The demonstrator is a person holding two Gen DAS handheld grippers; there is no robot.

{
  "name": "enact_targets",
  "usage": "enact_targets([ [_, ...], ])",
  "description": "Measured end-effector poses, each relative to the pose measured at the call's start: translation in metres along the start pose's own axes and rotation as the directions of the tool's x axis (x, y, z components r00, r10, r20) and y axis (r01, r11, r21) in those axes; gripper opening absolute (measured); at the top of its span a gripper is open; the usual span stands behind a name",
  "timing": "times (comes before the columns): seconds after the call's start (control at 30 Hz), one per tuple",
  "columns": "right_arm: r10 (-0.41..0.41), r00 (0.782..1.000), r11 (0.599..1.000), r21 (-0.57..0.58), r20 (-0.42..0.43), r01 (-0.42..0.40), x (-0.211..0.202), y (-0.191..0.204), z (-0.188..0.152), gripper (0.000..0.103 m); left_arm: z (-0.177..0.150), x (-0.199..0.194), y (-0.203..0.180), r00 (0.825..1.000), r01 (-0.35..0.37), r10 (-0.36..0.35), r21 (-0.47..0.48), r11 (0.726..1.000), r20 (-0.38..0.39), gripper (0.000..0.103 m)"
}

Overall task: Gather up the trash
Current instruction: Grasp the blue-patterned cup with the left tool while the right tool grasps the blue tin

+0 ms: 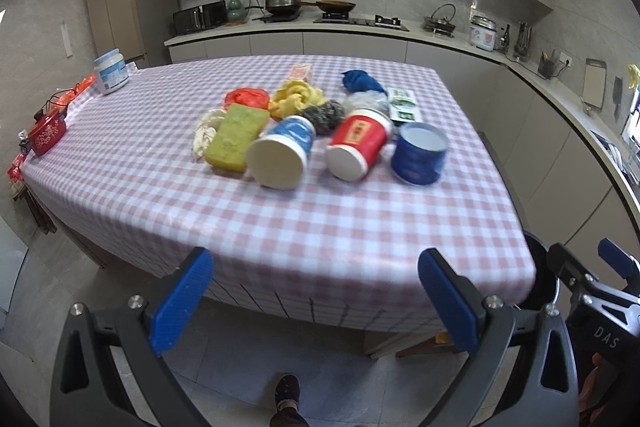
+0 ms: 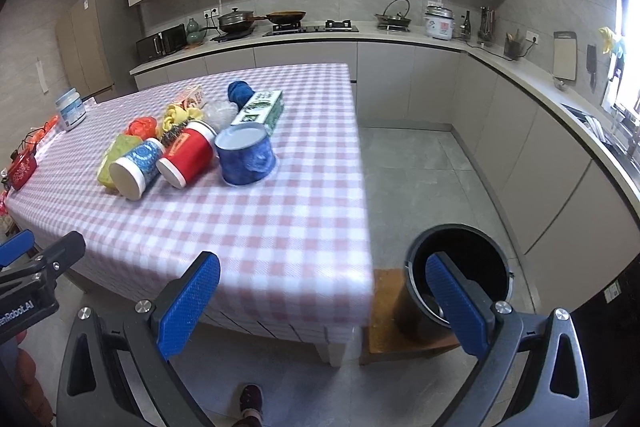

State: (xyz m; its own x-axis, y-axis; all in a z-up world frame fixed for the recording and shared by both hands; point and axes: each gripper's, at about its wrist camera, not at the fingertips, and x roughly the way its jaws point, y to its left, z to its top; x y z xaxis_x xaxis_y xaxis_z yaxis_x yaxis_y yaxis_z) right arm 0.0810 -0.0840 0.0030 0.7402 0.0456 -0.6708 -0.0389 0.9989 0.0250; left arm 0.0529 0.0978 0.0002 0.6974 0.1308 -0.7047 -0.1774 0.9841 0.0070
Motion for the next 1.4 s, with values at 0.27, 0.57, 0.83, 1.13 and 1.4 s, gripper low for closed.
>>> enact_targets([
  [0.27,-0.017,1.0,1.0,-0.003,-0.023,0.017,0.041,0.039,0.027,0.103,0.029,0.039,0.029,1.0,0.004,-0.004,0.012,1.0,-0.02,0.103],
  [0.57,-0.052,0.997,0.999,0.007,-0.066,0.052,0.085,0.065,0.047,0.103,0.062,0.087,0.039,0.998,0.053,-0.05,0.072,0.996,-0.037,0.101],
  [0.83,-0.067,0.994,0.997,0.04,-0.086,0.071,0.124,0.076,0.066,0.103,0.081,0.123,0.042,0.99,0.131,-0.122,0.119,0.984,-0.076,0.092],
  [1.13,-0.072,0.992,0.995,0.056,-0.102,0.078,0.161,0.087,0.083,0.103,0.09,0.155,0.042,0.976,0.193,-0.174,0.151,0.969,-0.132,0.083],
  [1.4,-0.086,0.989,0.994,0.06,-0.123,0.094,0.191,0.087,0.091,0.103,0.092,0.166,0.042,0.964,0.246,-0.223,0.168,0.955,-0.146,0.067],
])
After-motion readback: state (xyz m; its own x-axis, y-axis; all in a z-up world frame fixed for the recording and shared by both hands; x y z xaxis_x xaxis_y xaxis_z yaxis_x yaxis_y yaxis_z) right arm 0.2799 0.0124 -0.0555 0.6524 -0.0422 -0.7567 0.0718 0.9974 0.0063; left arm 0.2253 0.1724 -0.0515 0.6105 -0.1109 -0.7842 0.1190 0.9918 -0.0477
